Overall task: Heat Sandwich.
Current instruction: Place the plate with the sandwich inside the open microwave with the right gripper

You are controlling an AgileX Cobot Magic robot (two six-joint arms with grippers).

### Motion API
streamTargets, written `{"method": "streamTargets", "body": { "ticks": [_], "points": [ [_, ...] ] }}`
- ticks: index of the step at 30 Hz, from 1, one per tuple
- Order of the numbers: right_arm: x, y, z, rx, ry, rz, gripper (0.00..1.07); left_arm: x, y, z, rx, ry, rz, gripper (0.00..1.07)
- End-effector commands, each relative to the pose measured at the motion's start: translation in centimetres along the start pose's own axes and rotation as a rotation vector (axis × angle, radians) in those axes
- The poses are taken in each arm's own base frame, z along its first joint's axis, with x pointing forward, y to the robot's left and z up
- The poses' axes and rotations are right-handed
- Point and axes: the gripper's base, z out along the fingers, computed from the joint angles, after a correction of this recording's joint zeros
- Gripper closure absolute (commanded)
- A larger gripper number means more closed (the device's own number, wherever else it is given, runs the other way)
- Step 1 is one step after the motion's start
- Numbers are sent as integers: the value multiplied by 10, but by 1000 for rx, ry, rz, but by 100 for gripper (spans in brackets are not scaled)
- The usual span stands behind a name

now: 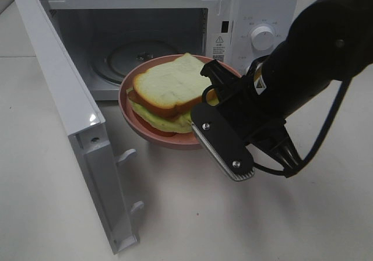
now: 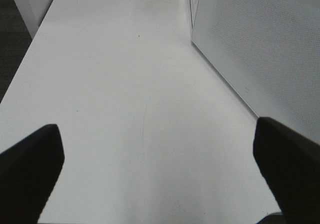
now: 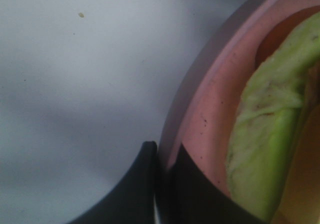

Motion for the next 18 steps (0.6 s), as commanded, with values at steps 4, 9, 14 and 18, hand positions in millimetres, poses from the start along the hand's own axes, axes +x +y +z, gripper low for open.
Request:
{"method": "streamTargets", "body": {
  "ticks": [4,9,14,18],
  "points": [
    [-2,-20,8,36,-6,-9,107,1,-1,-2,6,-21,-3,9],
    [-2,-34,16,20,-1,-8,107,1,-1,-2,6,-21,-3,9],
    [-2,-48,22,11,2,-6,107,1,-1,-2,6,-21,-3,9],
    [-2,-57,27,1,4,-6,107,1,-1,-2,6,-21,-3,9]
  ]
}}
